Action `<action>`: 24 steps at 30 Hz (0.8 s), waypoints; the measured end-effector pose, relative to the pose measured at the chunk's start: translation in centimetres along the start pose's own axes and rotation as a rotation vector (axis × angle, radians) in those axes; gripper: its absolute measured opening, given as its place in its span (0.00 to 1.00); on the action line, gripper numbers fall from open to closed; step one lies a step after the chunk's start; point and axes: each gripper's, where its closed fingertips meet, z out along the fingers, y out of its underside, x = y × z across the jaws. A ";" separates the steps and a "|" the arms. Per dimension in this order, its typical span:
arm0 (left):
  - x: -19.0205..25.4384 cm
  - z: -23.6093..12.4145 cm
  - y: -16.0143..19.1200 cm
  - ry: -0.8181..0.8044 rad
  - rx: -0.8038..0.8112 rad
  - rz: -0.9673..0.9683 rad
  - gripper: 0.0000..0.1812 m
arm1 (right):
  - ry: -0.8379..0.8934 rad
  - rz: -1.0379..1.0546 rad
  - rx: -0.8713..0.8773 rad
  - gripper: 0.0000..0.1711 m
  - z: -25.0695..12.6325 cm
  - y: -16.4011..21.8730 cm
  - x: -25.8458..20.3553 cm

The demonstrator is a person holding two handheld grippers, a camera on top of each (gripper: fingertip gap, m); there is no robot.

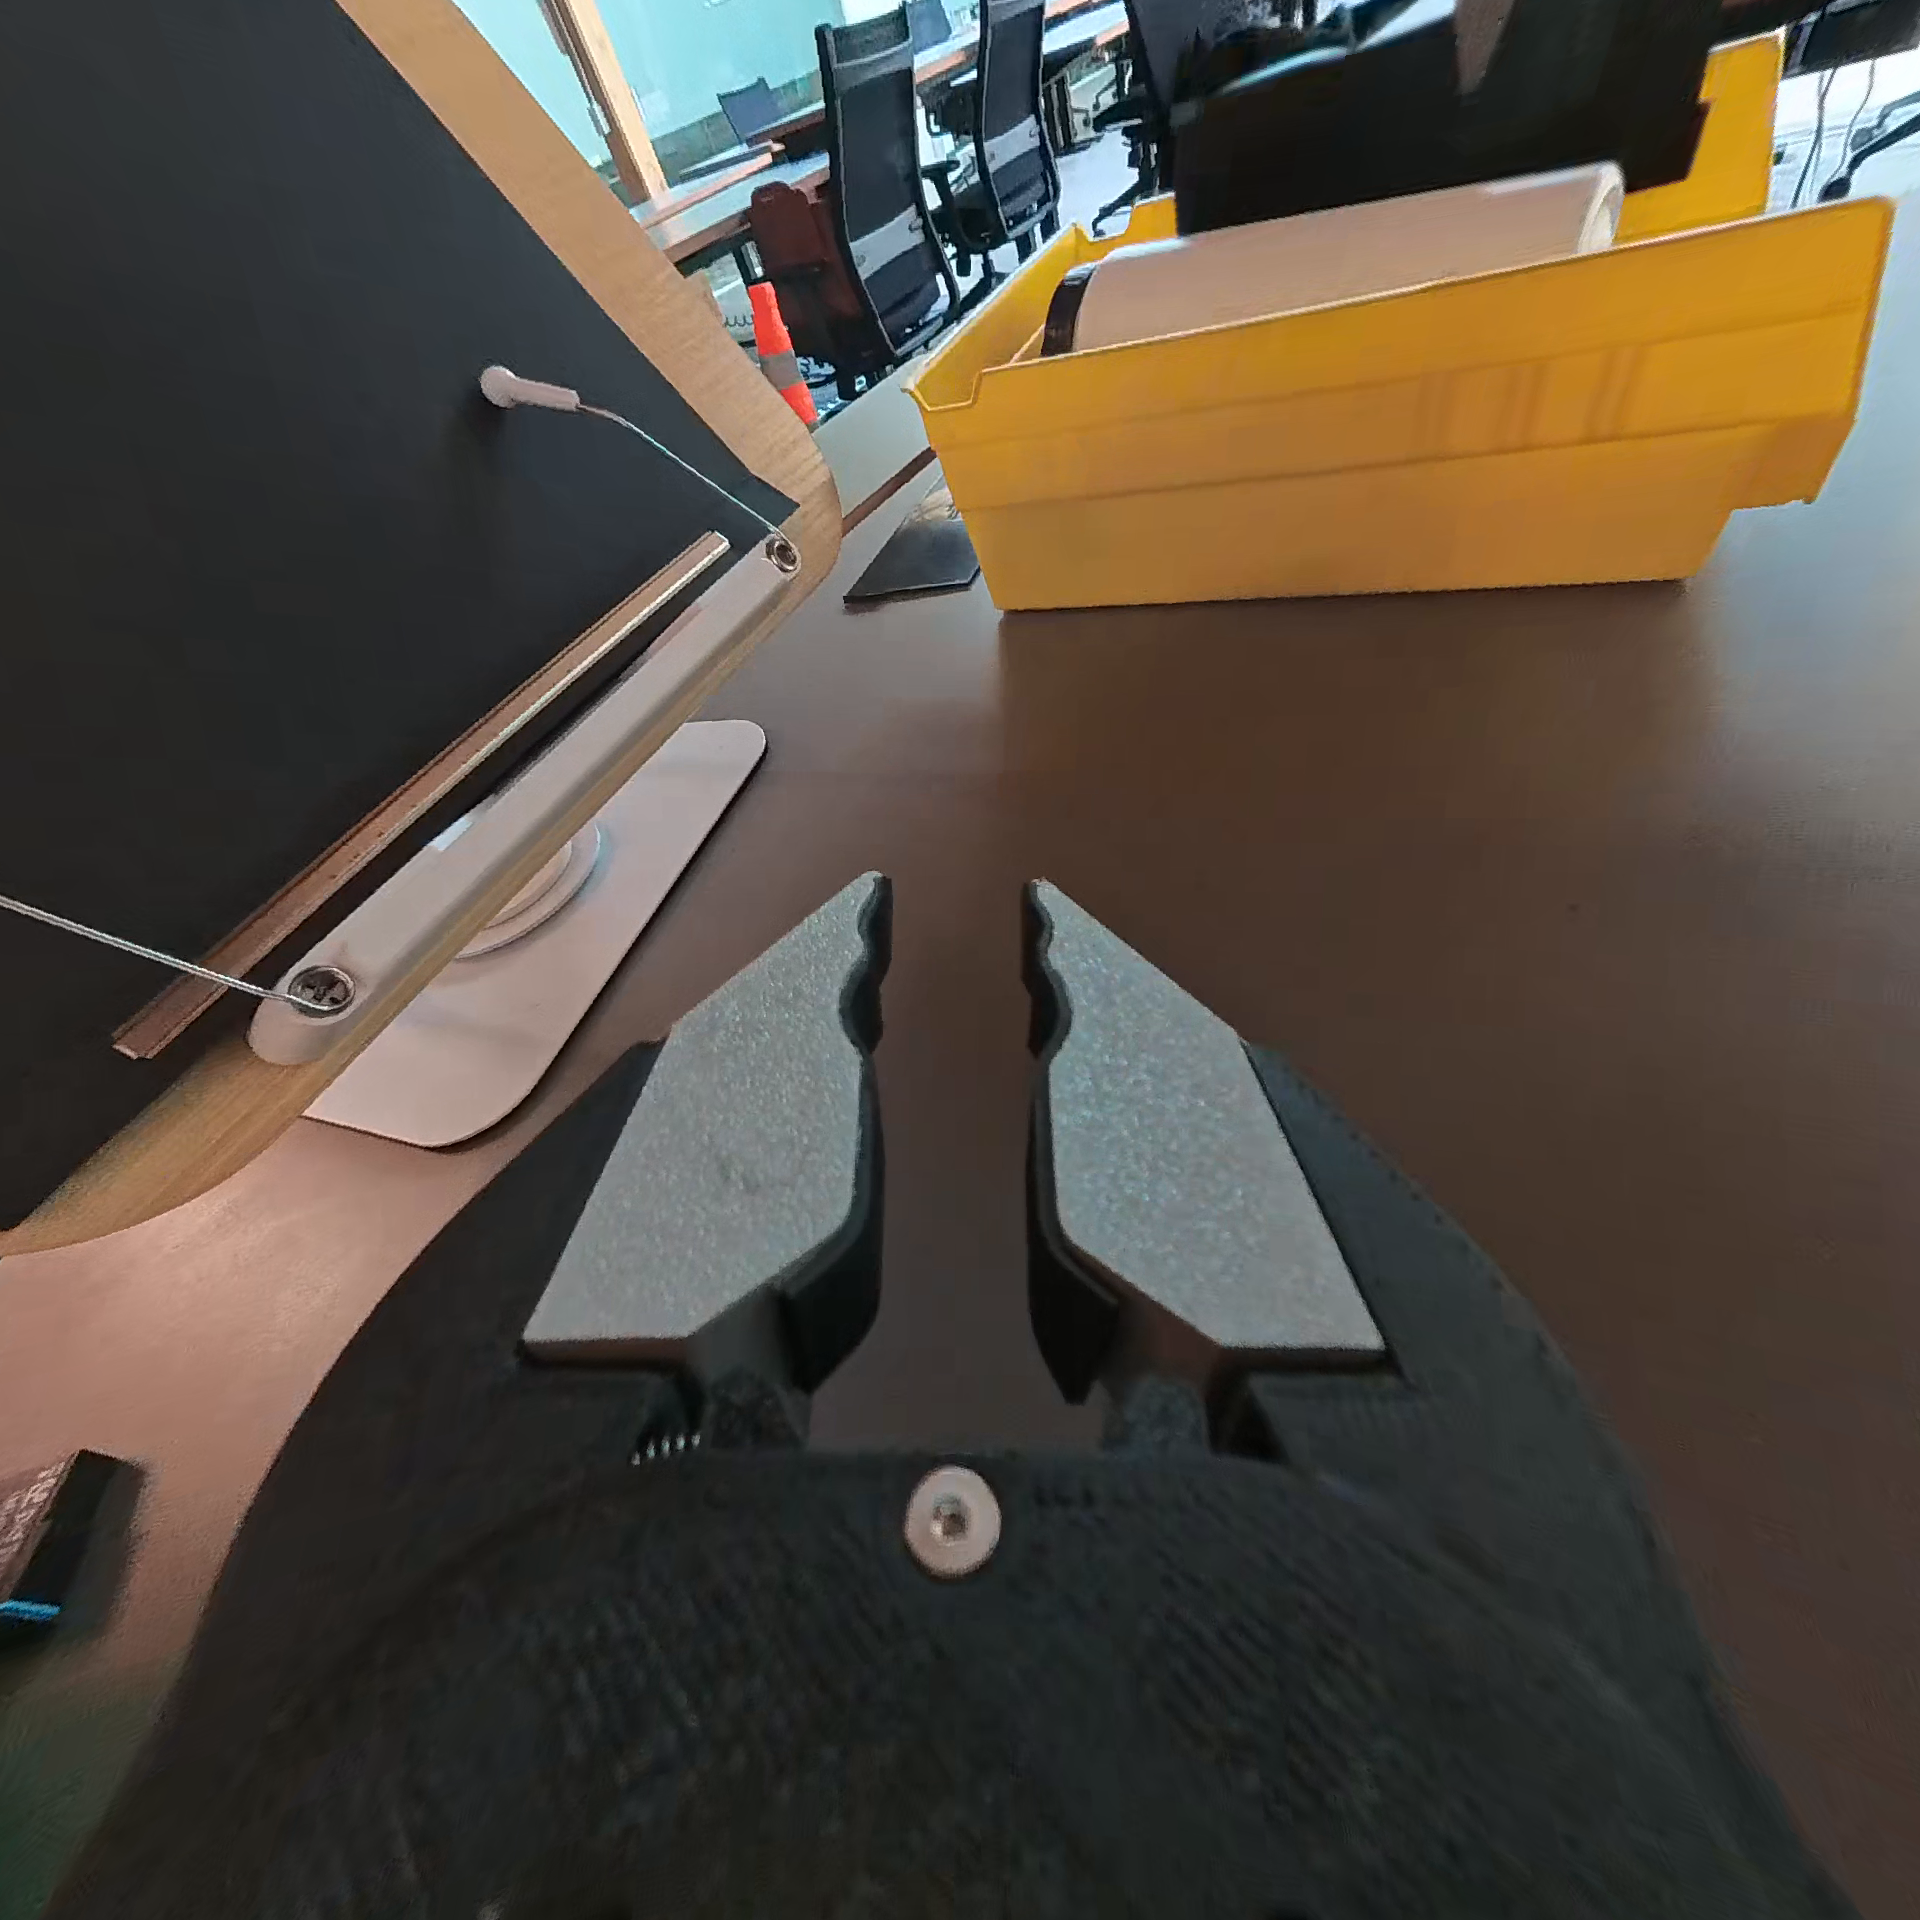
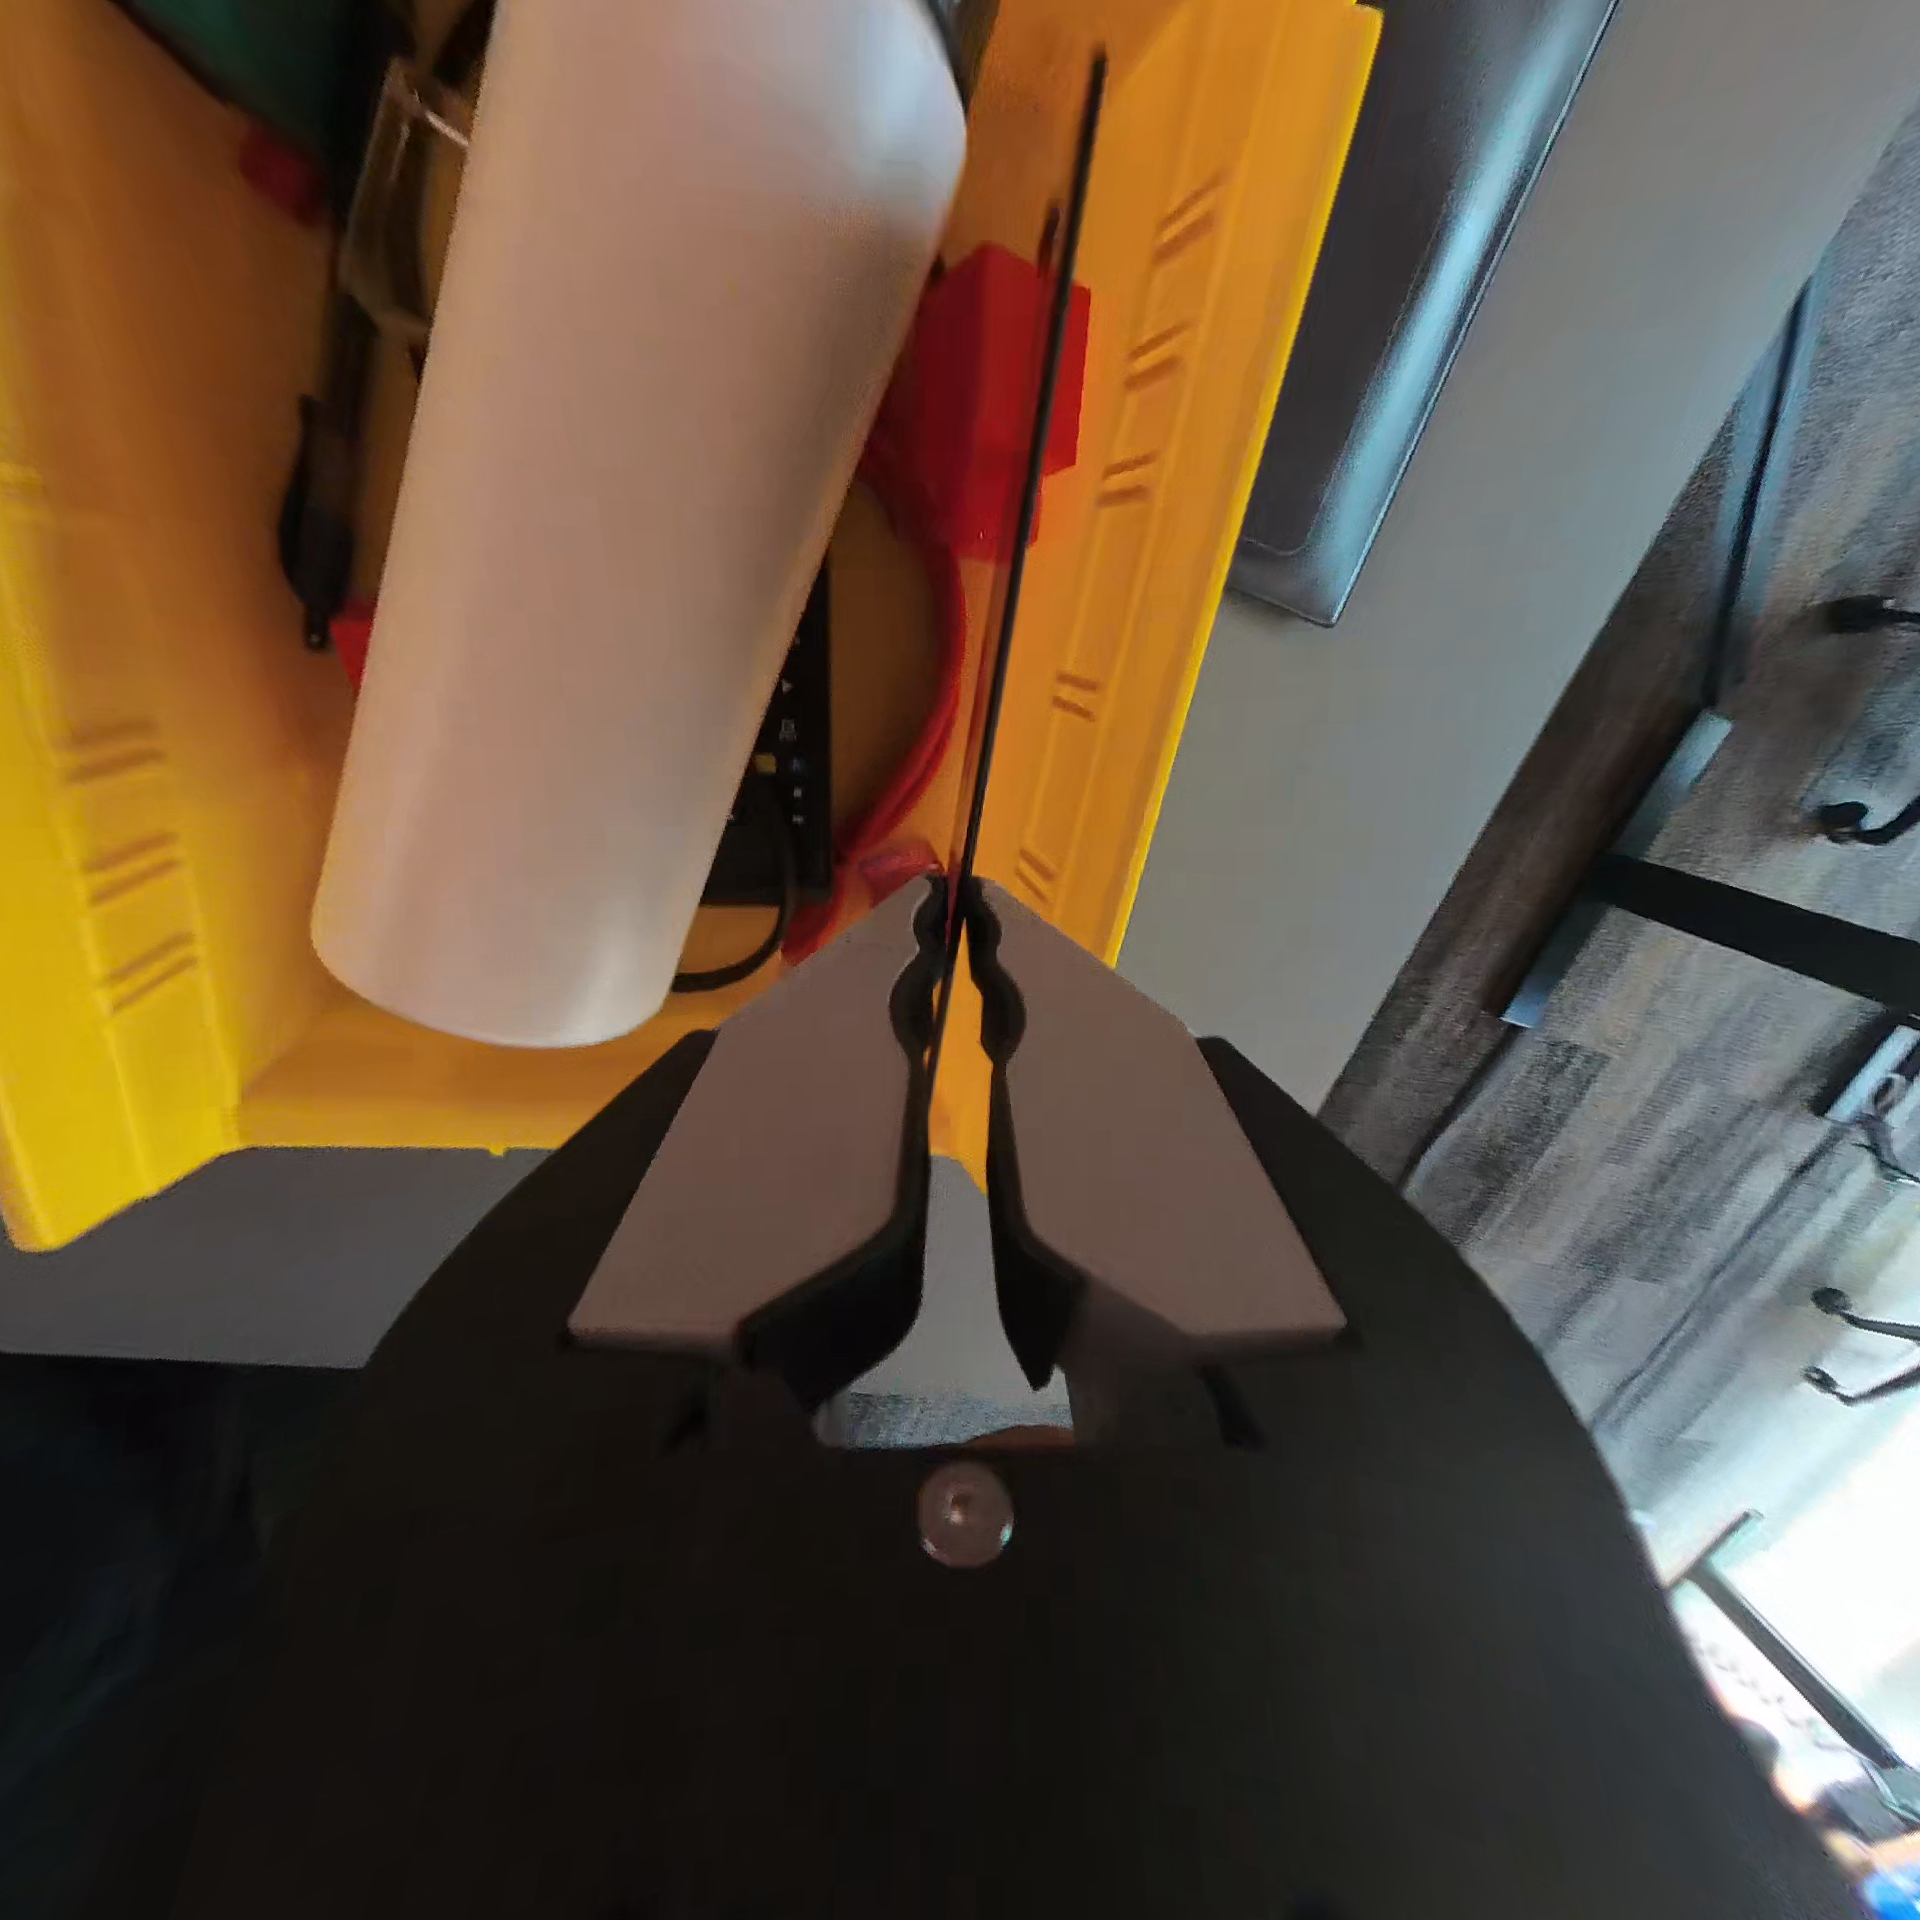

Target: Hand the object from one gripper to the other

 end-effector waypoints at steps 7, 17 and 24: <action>0.0 0.1 0.2 0.002 -0.005 -0.003 0.12 | 0.135 -0.005 -0.045 0.05 3.2 -0.6 1.8; -0.6 1.0 1.9 -0.034 -0.071 -0.059 0.16 | -0.300 -0.171 0.792 0.38 -9.3 -11.5 -19.0; -1.9 1.2 2.1 -0.083 -0.064 -0.138 0.22 | -0.447 -0.193 1.029 0.41 -3.2 -16.4 -32.7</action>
